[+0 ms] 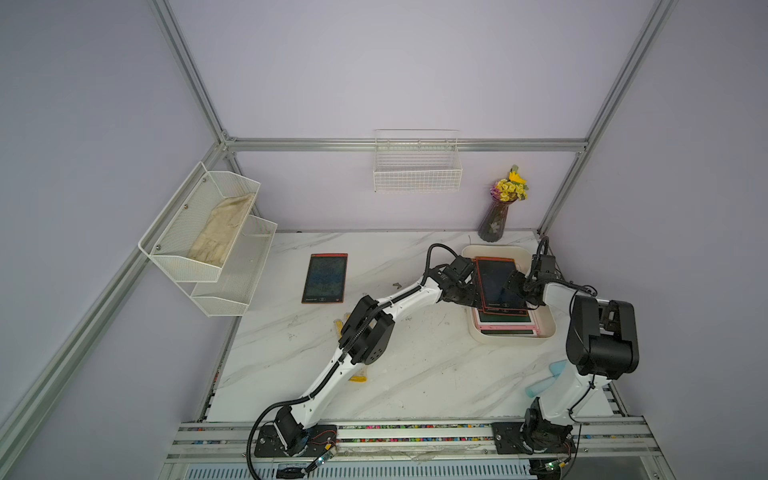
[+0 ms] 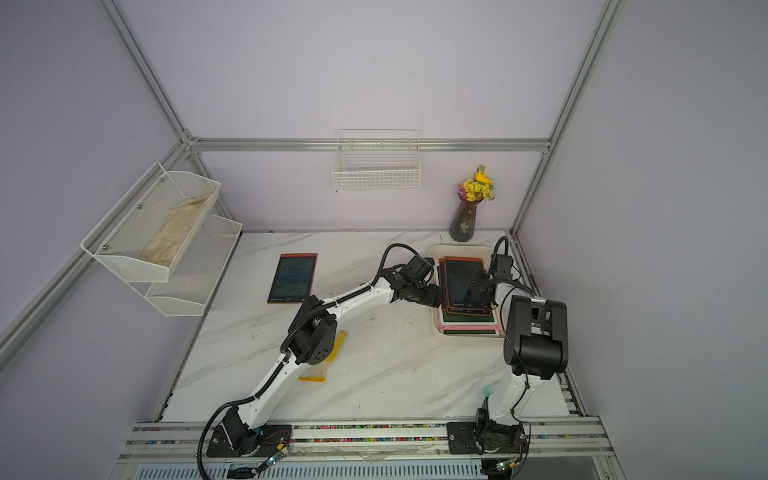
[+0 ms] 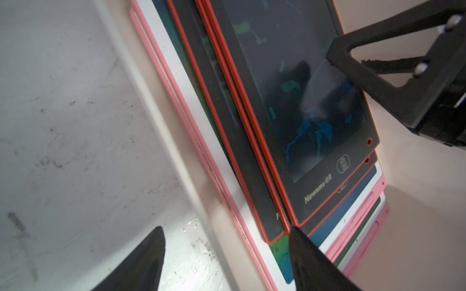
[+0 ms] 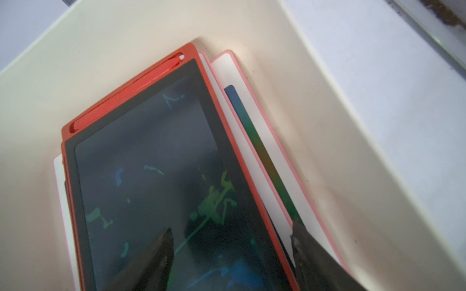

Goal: Take out the writing tablet from the storage box
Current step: Pick up the writing tablet from the storage box.

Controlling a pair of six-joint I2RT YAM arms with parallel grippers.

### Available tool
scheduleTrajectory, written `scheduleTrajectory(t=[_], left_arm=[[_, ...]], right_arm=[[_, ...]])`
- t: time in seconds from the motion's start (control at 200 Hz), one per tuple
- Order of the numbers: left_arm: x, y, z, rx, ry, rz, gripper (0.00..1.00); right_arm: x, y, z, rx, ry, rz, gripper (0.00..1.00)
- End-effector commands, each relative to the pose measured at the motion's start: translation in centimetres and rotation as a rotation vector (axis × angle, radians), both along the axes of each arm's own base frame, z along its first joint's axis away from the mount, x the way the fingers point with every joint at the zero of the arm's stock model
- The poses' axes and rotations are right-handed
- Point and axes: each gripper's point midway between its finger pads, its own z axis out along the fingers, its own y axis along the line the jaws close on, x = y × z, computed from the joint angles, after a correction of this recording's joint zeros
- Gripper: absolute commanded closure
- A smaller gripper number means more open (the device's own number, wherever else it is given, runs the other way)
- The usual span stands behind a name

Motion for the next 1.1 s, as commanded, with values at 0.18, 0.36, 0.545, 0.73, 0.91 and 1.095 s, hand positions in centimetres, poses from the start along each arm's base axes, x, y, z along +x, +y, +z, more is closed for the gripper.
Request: scheduleTrajectory(t=[0.18, 0.36, 0.545, 0.73, 0.91, 1.095], left_arm=[[0.8, -1.6, 4.9, -0.105, -0.058, -0.002, 0.24], [0.7, -1.6, 4.8, -0.104, -0.059, -0.002, 0.24], [0.7, -1.6, 4.9, -0.106, -0.059, -0.002, 0.24], [0.8, -1.6, 4.9, -0.107, -0.062, -0.001, 0.24], [0.8, -1.8, 4.8, -0.112, -0.06, -0.003, 0.24], [0.8, -1.8, 4.8, -0.11, -0.06, -0.005, 0.24]], right_arm=[[-0.3, 1.4, 0.0, 0.056, -0.022, 0.05, 0.25], [-0.4, 1.1, 1.0, 0.034, -0.044, 0.04, 0.24], [-0.1, 1.4, 0.7, 0.049, -0.039, 0.052, 0.25], [-0.2, 1.8, 0.9, 0.067, -0.046, 0.067, 0.25], [-0.3, 2.4, 1.6, 0.089, -0.062, 0.088, 0.26], [-0.3, 3.1, 1.9, 0.115, -0.071, 0.114, 0.28]])
